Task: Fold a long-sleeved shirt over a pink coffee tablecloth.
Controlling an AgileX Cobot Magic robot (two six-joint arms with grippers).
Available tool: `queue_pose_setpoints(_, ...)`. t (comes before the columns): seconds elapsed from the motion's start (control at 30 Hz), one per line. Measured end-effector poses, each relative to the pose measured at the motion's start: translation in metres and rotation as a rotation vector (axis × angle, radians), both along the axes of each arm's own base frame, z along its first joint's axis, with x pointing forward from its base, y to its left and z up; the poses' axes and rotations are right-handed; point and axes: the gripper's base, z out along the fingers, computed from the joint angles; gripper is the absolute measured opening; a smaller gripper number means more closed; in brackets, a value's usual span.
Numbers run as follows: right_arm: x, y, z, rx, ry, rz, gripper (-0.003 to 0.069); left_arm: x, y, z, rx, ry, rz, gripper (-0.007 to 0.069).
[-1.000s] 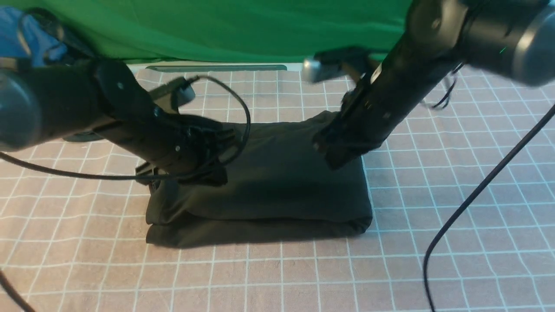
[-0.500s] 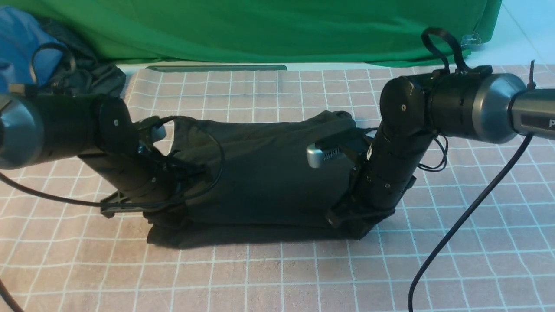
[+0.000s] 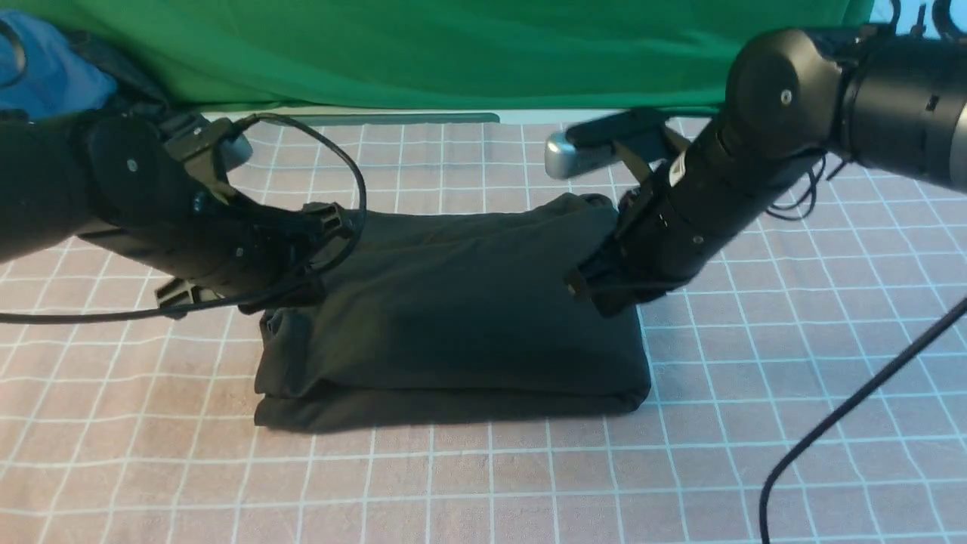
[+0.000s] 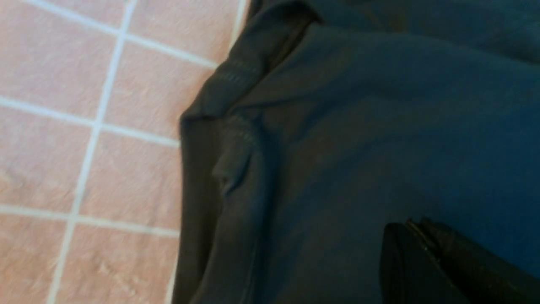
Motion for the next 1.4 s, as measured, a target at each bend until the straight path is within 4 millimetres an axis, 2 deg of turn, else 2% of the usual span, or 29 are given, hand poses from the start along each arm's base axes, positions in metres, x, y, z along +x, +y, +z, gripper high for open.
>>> queue_pose_setpoints(0.03, 0.007, 0.004, -0.003, 0.002, -0.002, 0.0, 0.0036, 0.005, -0.001, -0.01, 0.003, 0.019, 0.003, 0.0033)
queue_pose_setpoints(0.07, 0.008, 0.004, -0.003, 0.001, -0.001, 0.0, 0.0036, 0.005, -0.001, -0.01, 0.003, 0.019, 0.003, 0.0033)
queue_pose_setpoints(0.17, 0.017, 0.009, -0.021, -0.017, 0.032, 0.0, 0.0036, 0.009, -0.002, -0.034, 0.024, 0.107, -0.008, 0.0033)
queue_pose_setpoints(0.23, 0.019, 0.01, -0.041, -0.055, 0.097, 0.008, 0.0036, 0.008, 0.001, -0.051, 0.069, 0.195, -0.022, 0.0033)
queue_pose_setpoints(0.3, 0.019, 0.008, -0.052, -0.101, 0.146, 0.019, 0.0036, 0.006, 0.004, -0.056, 0.104, 0.231, -0.016, 0.0033)
queue_pose_setpoints(0.4, 0.018, 0.002, -0.062, -0.183, 0.182, 0.019, 0.0036, 0.002, 0.007, -0.055, 0.133, 0.235, 0.011, 0.0033)
queue_pose_setpoints(0.73, 0.02, -0.009, -0.063, -0.263, 0.202, -0.006, 0.0036, -0.008, 0.015, -0.052, 0.189, 0.274, 0.057, 0.0033)
queue_pose_setpoints(0.83, 0.019, -0.013, -0.063, -0.275, 0.22, -0.004, 0.0036, -0.008, 0.015, -0.04, 0.181, 0.244, 0.066, 0.0033)
queue_pose_setpoints(0.87, 0.019, -0.016, -0.062, -0.279, 0.228, -0.007, 0.0036, -0.006, 0.014, -0.03, 0.167, 0.212, 0.076, 0.0033)
queue_pose_setpoints(0.93, 0.019, -0.018, -0.057, -0.277, 0.221, -0.009, 0.0036, 0.004, 0.012, -0.003, 0.134, 0.127, 0.09, 0.0033)
queue_pose_setpoints(0.97, 0.018, -0.018, -0.056, -0.276, 0.22, -0.01, 0.0036, 0.006, 0.012, -0.001, 0.13, 0.119, 0.091, 0.0033)
queue_pose_setpoints(1.0, 0.017, -0.019, -0.046, -0.265, 0.196, -0.007, 0.0038, 0.017, 0.009, 0.02, 0.11, 0.064, 0.098, 0.0033)
queue_pose_setpoints(1.07, 0.016, -0.019, -0.039, -0.257, 0.175, -0.003, 0.0038, 0.023, 0.008, 0.03, 0.102, 0.043, 0.096, 0.0033)
queue_pose_setpoints(1.1, 0.013, -0.021, -0.026, -0.242, 0.142, 0.0, 0.0038, 0.033, 0.004, 0.042, 0.081, 0.018, 0.086, 0.0033)
queue_pose_setpoints(1.17, 0.008, -0.025, -0.006, -0.221, 0.095, 0.0, 0.0038, 0.047, 0.0, 0.043, 0.063, 0.02, 0.07, 0.0033)
queue_pose_setpoints(1.23, 0.004, -0.028, 0.01, -0.205, 0.061, -0.003, 0.0038, 0.057, -0.003, 0.034, 0.061, 0.039, 0.053, 0.0033)
queue_pose_setpoints(1.4, -0.015, -0.051, 0.067, -0.145, -0.08, -0.029, 0.0041, 0.065, -0.005, -0.008, 0.108, 0.185, -0.006, 0.0033)
